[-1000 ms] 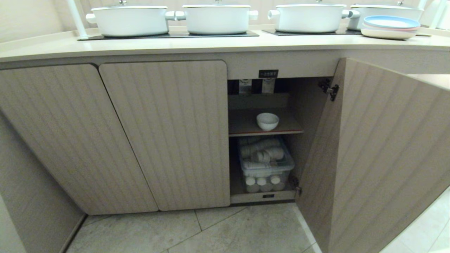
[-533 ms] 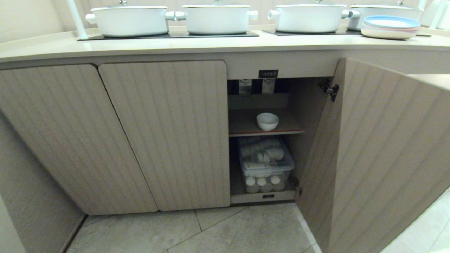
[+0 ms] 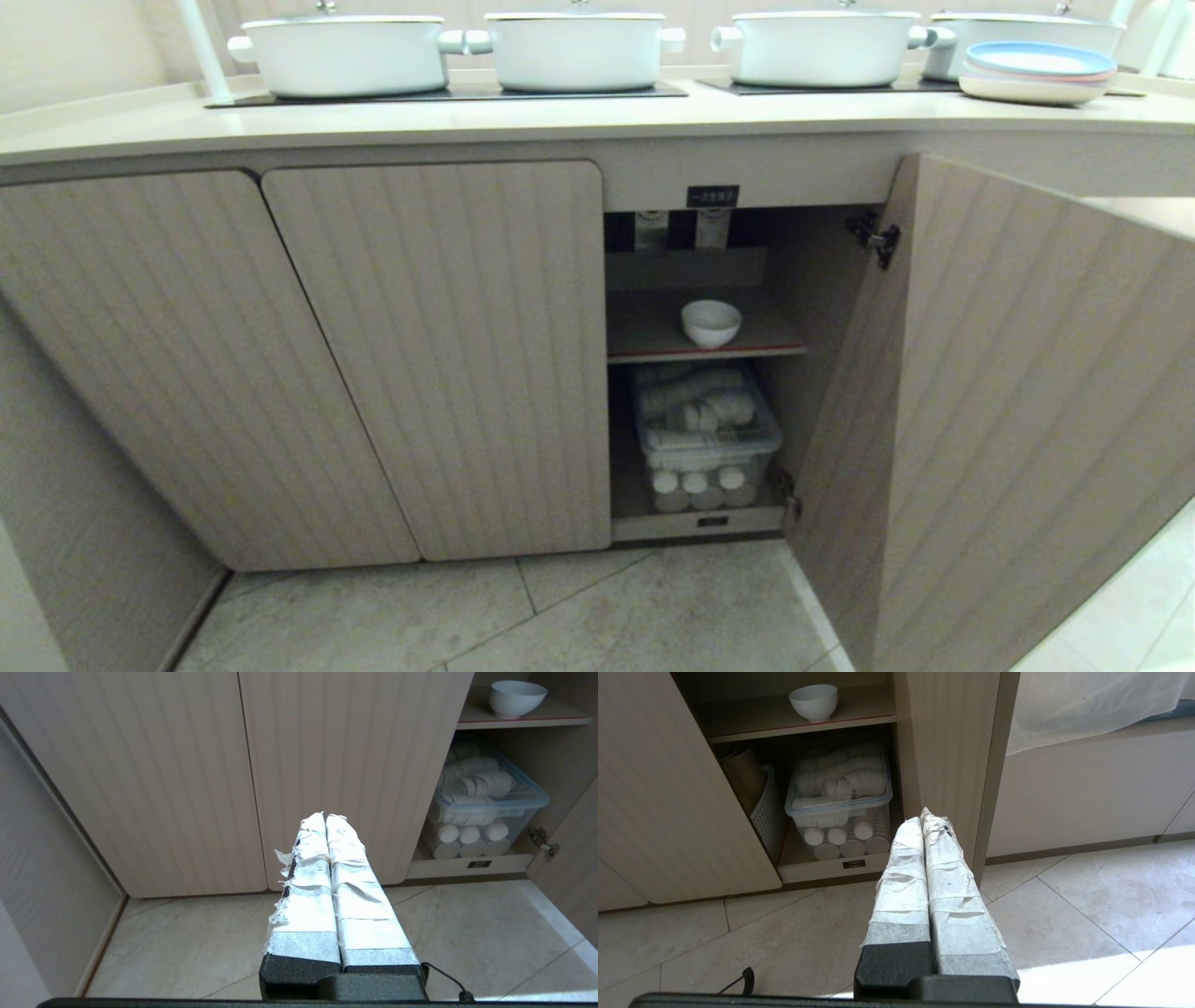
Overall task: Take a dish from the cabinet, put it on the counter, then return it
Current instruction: Take the bowl from the cabinet
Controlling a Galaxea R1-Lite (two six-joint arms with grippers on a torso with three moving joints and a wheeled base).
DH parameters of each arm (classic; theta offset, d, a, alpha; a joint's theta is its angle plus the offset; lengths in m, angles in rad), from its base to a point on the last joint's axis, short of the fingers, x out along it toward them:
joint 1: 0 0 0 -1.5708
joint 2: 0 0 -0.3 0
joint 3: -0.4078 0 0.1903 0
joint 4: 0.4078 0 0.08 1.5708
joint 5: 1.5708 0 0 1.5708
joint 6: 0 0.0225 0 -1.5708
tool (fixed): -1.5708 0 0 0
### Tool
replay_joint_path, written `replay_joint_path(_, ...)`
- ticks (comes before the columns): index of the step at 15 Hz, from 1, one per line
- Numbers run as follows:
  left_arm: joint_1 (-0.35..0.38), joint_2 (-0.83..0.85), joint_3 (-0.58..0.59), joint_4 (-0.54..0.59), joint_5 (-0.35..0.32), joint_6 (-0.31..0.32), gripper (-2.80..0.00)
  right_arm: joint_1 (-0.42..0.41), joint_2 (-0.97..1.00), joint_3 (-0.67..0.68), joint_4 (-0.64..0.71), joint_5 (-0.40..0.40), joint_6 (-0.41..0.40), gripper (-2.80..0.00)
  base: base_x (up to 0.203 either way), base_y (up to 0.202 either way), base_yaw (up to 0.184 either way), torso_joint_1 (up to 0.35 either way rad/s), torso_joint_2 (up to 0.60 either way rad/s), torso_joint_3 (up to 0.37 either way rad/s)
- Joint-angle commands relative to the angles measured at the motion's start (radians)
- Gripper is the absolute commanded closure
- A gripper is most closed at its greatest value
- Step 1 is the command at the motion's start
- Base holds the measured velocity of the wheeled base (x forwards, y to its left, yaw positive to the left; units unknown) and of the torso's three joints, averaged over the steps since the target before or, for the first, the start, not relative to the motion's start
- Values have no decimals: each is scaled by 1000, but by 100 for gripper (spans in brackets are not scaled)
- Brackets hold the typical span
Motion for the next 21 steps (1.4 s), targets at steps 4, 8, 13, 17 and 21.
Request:
replay_joint_path(4,0,0,0,0,0,0,0,0,0,0,0,-1,0,0,0,0,0,0,0,0)
replay_joint_path(8,1,0,0,0,0,0,0,0,0,0,0,-1,0,0,0,0,0,0,0,0)
replay_joint_path(13,0,0,0,0,0,0,0,0,0,0,0,-1,0,0,103,0,0,0,2,2)
replay_joint_path(17,0,0,0,0,0,0,0,0,0,0,0,-1,0,0,195,0,2,3,4,0)
replay_joint_path(21,0,0,0,0,0,0,0,0,0,0,0,-1,0,0,195,0,2,1,1,6)
